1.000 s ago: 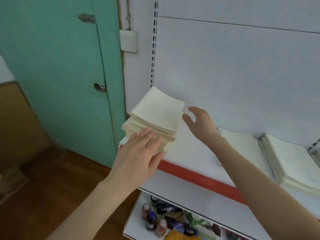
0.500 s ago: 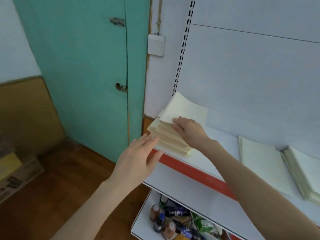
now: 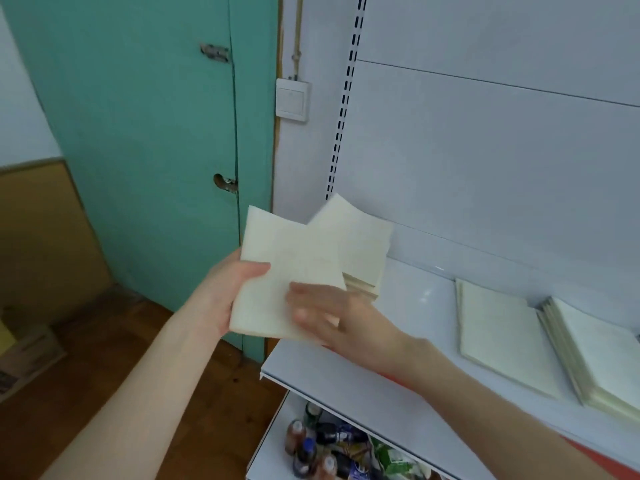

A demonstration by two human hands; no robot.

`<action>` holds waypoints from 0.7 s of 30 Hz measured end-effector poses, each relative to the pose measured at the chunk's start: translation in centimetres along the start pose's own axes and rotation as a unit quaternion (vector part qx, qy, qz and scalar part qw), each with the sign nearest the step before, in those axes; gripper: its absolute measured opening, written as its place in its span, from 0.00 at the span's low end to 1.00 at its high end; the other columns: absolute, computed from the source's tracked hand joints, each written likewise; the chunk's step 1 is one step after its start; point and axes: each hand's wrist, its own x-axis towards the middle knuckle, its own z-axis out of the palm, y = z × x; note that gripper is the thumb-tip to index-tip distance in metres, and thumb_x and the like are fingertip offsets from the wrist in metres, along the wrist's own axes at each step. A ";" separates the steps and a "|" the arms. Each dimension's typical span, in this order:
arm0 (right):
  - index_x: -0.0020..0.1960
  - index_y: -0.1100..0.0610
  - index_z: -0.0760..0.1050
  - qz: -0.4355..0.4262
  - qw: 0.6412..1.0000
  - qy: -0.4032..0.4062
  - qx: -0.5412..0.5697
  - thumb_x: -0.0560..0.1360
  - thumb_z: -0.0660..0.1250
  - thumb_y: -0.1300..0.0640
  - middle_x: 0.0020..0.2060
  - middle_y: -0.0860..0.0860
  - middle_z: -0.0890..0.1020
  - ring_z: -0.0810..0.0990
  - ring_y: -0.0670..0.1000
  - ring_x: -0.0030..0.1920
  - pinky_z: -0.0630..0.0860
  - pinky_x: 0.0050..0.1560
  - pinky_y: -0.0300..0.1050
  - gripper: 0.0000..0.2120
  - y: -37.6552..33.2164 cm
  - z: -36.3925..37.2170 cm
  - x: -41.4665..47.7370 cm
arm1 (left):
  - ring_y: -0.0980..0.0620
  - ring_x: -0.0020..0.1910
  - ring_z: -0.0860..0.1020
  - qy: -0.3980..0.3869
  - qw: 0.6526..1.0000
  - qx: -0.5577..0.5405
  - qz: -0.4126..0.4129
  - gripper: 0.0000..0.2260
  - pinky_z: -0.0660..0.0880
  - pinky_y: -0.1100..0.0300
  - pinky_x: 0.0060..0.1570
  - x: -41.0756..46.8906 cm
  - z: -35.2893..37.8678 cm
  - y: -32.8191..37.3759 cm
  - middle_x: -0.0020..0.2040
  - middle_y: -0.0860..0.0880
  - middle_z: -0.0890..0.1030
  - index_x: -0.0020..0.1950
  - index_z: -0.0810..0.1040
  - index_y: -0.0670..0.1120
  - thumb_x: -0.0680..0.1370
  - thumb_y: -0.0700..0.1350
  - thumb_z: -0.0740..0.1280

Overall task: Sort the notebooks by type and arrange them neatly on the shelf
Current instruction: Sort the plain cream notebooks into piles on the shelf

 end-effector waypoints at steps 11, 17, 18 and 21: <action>0.67 0.61 0.65 0.222 0.952 -0.060 -0.200 0.81 0.52 0.52 0.68 0.58 0.67 0.63 0.57 0.70 0.58 0.67 0.45 0.19 9.6 0.1 4.2 | 0.42 0.52 0.78 0.045 0.994 -0.044 0.084 0.15 0.75 0.46 0.44 -2.4 -6.1 0.1 0.54 0.45 0.80 0.55 0.75 0.55 0.77 0.36 0.61; 0.67 0.59 0.71 0.233 0.965 0.116 -0.018 0.81 0.53 0.55 0.50 0.52 0.79 0.75 0.52 0.51 0.64 0.48 0.35 0.17 6.9 -2.2 3.5 | 0.41 0.50 0.78 0.031 0.993 -0.095 0.063 0.15 0.75 0.49 0.41 -2.0 -5.5 -0.8 0.54 0.44 0.80 0.61 0.74 0.55 0.78 0.39 0.60; 0.67 0.58 0.71 0.222 0.967 0.126 -0.009 0.81 0.53 0.55 0.51 0.52 0.79 0.75 0.51 0.51 0.64 0.49 0.33 0.17 6.0 -2.0 3.1 | 0.41 0.50 0.78 0.029 0.993 -0.097 0.060 0.15 0.75 0.49 0.41 -1.8 -5.2 -1.0 0.54 0.44 0.80 0.62 0.73 0.54 0.78 0.40 0.60; 0.64 0.57 0.72 0.046 0.989 0.094 -0.105 0.79 0.56 0.58 0.58 0.53 0.80 0.78 0.52 0.58 0.69 0.61 0.40 0.15 2.3 0.4 1.4 | 0.42 0.50 0.79 0.026 0.993 -0.099 0.050 0.12 0.76 0.48 0.46 -1.3 -4.2 -1.3 0.52 0.45 0.80 0.62 0.72 0.55 0.80 0.51 0.59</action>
